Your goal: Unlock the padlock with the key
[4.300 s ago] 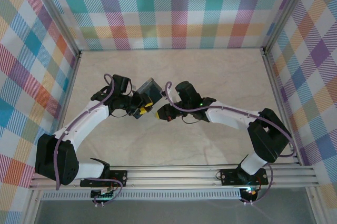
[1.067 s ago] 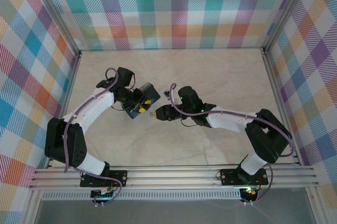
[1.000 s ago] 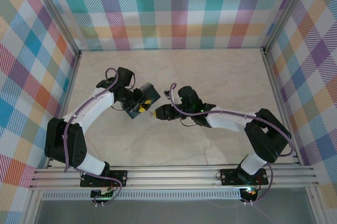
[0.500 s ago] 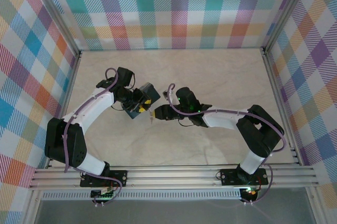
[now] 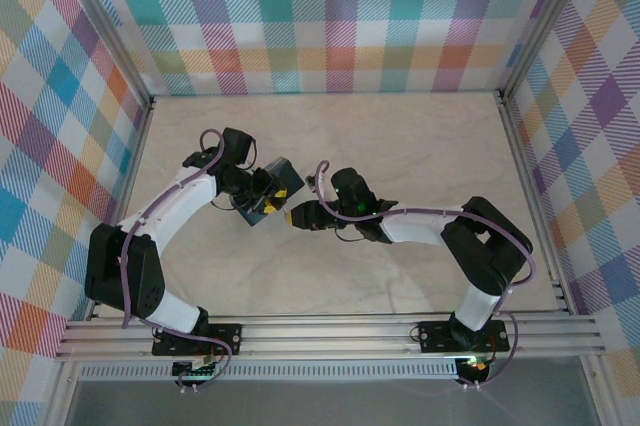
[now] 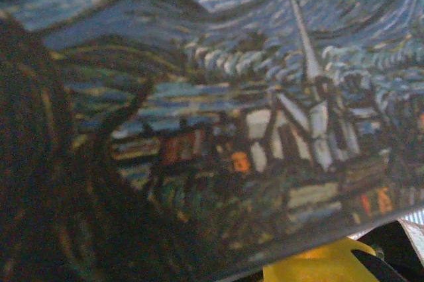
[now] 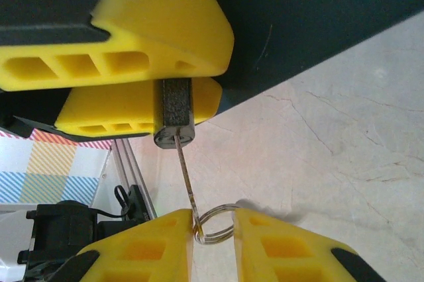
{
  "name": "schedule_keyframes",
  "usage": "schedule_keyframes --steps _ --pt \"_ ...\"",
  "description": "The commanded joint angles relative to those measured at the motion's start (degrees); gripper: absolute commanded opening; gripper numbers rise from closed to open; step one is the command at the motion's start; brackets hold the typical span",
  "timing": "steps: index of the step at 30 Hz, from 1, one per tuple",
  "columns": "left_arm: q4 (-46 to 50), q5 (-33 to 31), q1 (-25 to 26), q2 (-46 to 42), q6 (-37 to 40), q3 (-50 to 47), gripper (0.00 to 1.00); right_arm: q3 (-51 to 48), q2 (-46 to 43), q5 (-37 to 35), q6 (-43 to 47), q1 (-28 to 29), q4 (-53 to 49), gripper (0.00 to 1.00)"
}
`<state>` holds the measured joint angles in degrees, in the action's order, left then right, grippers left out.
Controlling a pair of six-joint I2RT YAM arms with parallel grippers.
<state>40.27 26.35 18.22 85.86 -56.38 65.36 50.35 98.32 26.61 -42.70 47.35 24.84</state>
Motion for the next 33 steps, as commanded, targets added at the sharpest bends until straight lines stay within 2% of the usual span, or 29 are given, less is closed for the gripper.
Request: schedule_keyframes --steps 1,7,22,29,33 --pt "-2.02 1.34 -0.55 -2.28 -0.64 1.43 0.00 0.98 0.34 1.25 -0.37 0.65 2.47 0.22" --pt "-2.13 1.43 -0.55 -2.60 -0.73 1.08 0.00 1.40 1.23 1.37 -1.07 0.81 3.52 0.19" --pt "-2.83 2.08 -0.55 -2.42 -0.42 0.46 0.00 2.47 2.07 2.08 -2.30 0.83 5.16 0.03" --pt "1.15 0.10 -0.38 -2.59 4.11 1.83 0.00 2.30 1.53 3.14 -1.40 0.30 4.81 0.00" --pt "4.31 -1.02 -0.29 -2.81 7.48 2.86 0.00 3.35 0.17 4.69 1.70 0.04 0.60 0.00"
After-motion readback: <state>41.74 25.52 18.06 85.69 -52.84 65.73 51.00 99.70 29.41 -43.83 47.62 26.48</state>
